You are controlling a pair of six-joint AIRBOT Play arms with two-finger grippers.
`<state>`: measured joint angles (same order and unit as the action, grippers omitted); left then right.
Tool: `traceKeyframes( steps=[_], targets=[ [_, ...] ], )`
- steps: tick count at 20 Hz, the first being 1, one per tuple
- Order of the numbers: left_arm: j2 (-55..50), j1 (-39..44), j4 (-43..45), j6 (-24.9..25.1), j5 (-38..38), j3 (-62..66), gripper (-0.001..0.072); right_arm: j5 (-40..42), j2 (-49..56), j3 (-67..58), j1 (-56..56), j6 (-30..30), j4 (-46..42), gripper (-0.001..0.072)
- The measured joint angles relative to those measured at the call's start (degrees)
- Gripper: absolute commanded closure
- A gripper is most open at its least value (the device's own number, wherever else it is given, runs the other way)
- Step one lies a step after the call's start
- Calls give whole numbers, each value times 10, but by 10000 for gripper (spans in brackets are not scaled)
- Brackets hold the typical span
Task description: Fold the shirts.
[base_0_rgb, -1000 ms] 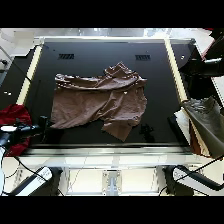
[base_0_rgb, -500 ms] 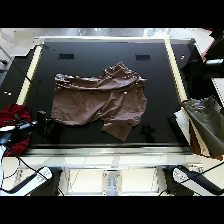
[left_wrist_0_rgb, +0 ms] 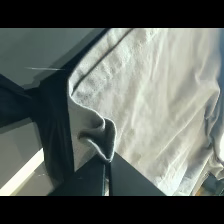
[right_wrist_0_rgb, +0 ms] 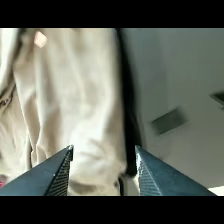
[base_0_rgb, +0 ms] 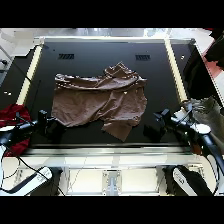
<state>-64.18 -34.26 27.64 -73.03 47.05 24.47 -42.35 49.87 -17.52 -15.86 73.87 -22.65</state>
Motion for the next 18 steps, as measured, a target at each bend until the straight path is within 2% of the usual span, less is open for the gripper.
traceKeyframes(
  steps=[3, 7, 16, 17, 18],
  targets=[
    [0, 0, -1, 1, 2, 0, 694, 10, 0, 37, 16, -28, 52, 250],
    [0, 0, -1, 2, 5, 0, 694, 16, 33, 42, 70, -49, 79, 250],
    [0, 0, -1, 4, 10, 0, 694, 52, 202, -54, 190, -70, 102, 263],
    [0, 0, -1, 5, 10, 0, 694, 52, 217, -63, 195, -72, 109, 318],
    [0, 0, -2, 5, 10, 0, 694, 55, 230, -74, 199, -78, 112, 476]
  ],
)
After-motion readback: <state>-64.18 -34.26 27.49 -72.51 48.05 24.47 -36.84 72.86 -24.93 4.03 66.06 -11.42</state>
